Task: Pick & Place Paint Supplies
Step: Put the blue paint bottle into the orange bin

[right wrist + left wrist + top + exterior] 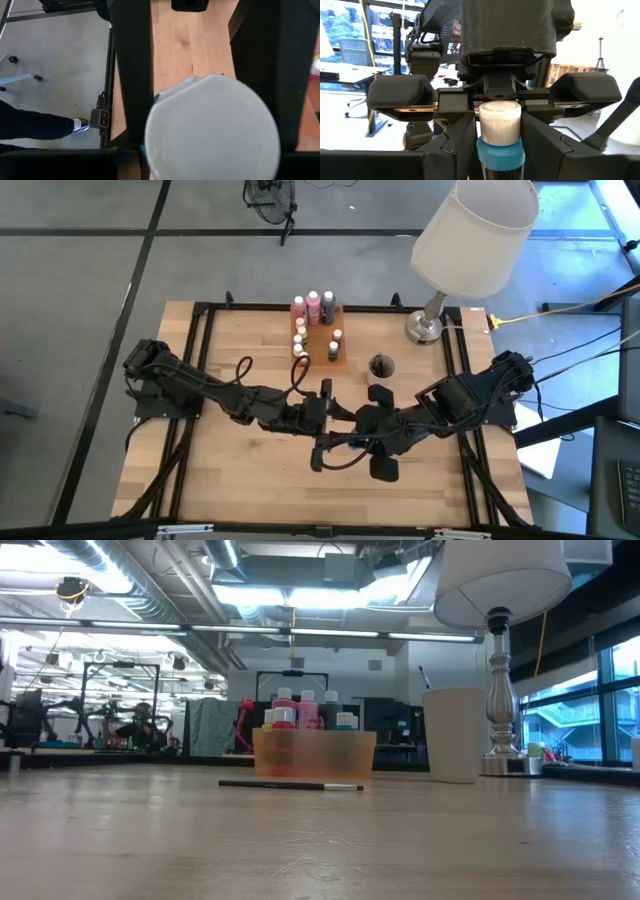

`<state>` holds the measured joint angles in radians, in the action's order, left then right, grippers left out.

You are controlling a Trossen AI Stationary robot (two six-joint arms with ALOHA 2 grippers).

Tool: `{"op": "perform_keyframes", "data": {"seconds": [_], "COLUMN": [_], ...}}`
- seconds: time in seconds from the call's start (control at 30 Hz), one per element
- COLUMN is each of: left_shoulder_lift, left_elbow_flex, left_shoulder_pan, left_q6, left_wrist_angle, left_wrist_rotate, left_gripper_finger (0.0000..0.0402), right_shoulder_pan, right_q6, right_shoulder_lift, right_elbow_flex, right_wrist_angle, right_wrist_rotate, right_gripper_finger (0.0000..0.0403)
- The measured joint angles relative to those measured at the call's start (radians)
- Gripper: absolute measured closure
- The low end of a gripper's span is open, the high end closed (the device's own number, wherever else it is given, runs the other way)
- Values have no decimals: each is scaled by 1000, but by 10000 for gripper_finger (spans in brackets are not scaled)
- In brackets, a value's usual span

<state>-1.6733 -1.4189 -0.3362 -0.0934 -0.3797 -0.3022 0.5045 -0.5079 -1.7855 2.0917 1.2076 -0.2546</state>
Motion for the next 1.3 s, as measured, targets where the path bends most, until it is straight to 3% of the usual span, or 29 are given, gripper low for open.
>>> {"op": "perform_keyframes", "data": {"seconds": [0.33,0.63,0.8,0.97,1.07,1.3], "left_shoulder_lift": [-5,-5,-5,-5,-6,-16], "left_elbow_flex": [0,0,0,0,0,0], "left_shoulder_pan": [8,8,8,10,10,14], "left_q6": [-24,-28,-27,-27,-26,-18], "left_wrist_angle": [-6,-7,-7,-7,-8,-17], "left_wrist_rotate": [43,25,4,-5,-67,-69], "left_gripper_finger": [273,210,199,203,209,228], "right_shoulder_pan": [-7,-13,-31,-34,-37,-36], "right_q6": [12,22,46,78,85,90], "right_shoulder_lift": [1,1,3,3,3,3], "right_elbow_flex": [-1,-1,-1,-1,-1,-1], "right_wrist_angle": [4,12,16,25,44,65], "right_wrist_rotate": [12,7,29,30,22,27], "right_gripper_finger": [288,288,288,288,288,288]}}
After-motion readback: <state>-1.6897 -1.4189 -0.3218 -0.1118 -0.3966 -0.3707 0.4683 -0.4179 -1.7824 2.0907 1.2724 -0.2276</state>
